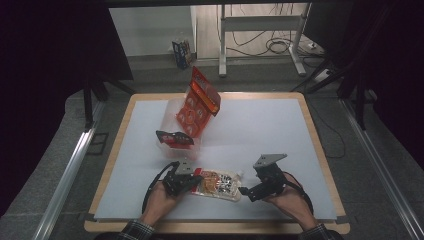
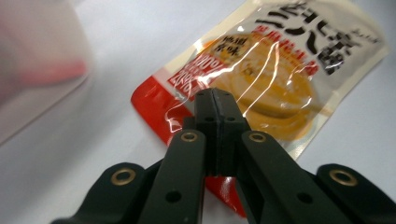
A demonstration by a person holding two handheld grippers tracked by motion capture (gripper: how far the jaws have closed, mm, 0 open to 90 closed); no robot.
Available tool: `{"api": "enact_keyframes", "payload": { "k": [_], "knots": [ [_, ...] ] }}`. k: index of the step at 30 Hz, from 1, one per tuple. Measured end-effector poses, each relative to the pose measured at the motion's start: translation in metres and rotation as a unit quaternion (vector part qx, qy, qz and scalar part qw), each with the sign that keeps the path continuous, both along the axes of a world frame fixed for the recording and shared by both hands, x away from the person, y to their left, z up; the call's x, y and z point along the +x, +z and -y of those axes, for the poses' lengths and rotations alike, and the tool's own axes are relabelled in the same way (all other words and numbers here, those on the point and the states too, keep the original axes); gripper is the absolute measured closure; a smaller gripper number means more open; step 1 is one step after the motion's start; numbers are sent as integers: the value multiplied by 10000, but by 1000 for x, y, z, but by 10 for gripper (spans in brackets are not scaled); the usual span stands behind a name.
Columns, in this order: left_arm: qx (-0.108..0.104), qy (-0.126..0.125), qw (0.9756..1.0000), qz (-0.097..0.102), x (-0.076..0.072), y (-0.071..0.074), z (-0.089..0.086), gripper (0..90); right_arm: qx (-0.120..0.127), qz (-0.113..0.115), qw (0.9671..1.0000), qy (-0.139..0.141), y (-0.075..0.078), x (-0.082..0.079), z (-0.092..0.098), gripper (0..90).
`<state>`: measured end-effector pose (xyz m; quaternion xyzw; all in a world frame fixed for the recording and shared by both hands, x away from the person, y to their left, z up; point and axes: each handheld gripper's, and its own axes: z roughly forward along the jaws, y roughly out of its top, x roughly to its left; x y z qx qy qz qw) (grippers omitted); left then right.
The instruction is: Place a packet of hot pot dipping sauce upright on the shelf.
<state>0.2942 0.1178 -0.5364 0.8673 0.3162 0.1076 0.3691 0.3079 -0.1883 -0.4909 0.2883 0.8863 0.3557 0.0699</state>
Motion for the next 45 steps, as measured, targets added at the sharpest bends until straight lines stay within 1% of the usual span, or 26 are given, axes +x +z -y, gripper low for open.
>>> {"api": "enact_keyframes", "payload": {
  "k": [1,3,5,7,10,11,12,13,15,16,17,19,24,26,31,33,36,37,38,39,40,41,44,45],
  "knots": [
    [-15,35,10000,-11,0,-2,1,900,-6,-38,10000,3,-1,0,0,20],
    [63,32,10000,-21,0,-2,1,900,-10,-111,9999,32,-1,-1,-1,34],
    [2,60,9999,-104,1,-2,0,900,-79,-161,9998,31,-2,-2,-3,58],
    [7,53,9999,-120,2,-2,-2,900,-115,-180,9998,4,-3,-3,-4,86],
    [14,93,9998,-149,2,-2,-3,900,-113,-278,9996,-11,-6,-3,-5,111],
    [21,93,9998,-150,2,-2,-3,900,-124,-327,9994,-24,-8,-3,-6,115],
    [21,93,9998,-150,2,-2,-3,900,-124,-327,9994,-24,-8,-3,-6,115],
    [-4,134,9998,-155,1,-2,-4,900,-124,-398,9991,-35,-11,-3,-8,127],
    [-6,136,9998,-145,1,-3,-4,900,-134,-416,9990,-21,-12,-3,-8,130],
    [-20,157,9998,-141,1,-3,-5,900,-178,-486,9987,-27,-15,-4,-11,139],
    [-20,157,9998,-141,1,-3,-5,900,-178,-486,9987,-27,-15,-4,-11,139],
    [-15,166,9998,-143,0,-3,-5,900,-184,-590,9981,-25,-19,-4,-15,153],
    [-6,169,9997,-147,0,-3,-6,900,-88,-828,9965,66,-26,-5,-22,173],
    [0,169,9997,-147,0,-3,-6,900,-128,-793,9967,97,-27,-6,-26,176],
    [1,174,9997,-148,0,-3,-6,900,126,-991,9949,114,-28,-3,-32,210],
    [-10,175,9997,-156,0,-3,-6,900,185,-1036,9944,86,-28,-3,-33,226],
    [-6,179,9997,-151,0,-3,-6,900,383,-1142,9927,16,-27,0,-34,266],
    [-6,179,9997,-151,0,-3,-6,900,383,-1142,9927,16,-27,0,-34,266],
    [-8,183,9997,-155,0,-3,-6,900,547,-1175,9916,-5,-26,2,-34,297],
    [1,188,9997,-150,-1,-3,-6,900,628,-1175,9911,-2,-25,3,-34,314],
    [1,188,9997,-150,-1,-3,-6,900,628,-1175,9911,-2,-25,3,-34,314],
    [9,192,9997,-148,-1,-3,-6,900,754,-1162,9904,-23,-24,5,-37,349],
    [24,190,9997,-132,-1,-2,-6,900,784,-1064,9912,22,-20,8,-42,399],
    [33,193,9997,-123,-1,-2,-6,900,829,-1019,9913,38,-19,9,-45,428]
  ]
}}
